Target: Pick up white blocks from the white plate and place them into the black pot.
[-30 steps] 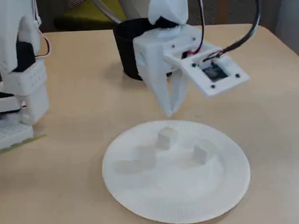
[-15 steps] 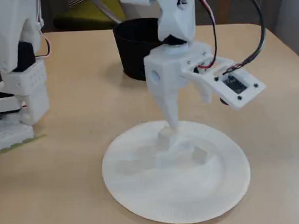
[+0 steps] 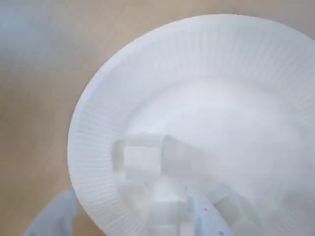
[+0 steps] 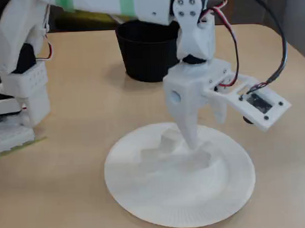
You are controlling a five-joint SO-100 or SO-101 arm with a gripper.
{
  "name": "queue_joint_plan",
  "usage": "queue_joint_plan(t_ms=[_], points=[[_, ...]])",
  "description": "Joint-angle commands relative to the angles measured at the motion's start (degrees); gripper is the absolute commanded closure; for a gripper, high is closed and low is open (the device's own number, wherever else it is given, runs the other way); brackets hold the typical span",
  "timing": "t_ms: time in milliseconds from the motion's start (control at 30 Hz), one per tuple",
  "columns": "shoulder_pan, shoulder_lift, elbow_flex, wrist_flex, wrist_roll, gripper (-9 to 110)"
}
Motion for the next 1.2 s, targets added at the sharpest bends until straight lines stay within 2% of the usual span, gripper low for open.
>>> queue_joint_plan(t_ms=[0,367,633,867,967,1167], points=[[0.8,-1.1,-3.3,0.0,-1.1,70],[1.1,-10.9,-11.7,2.5,-2.4,74],[0.0,-23.5,-32.3,12.1,-1.7,101],[-0.4,-22.9,-33.7,12.1,0.2,104],[-1.3,-21.2,-36.8,12.4,4.6,104],[-6.5,-11.9,-44.5,12.6,22.1,104]])
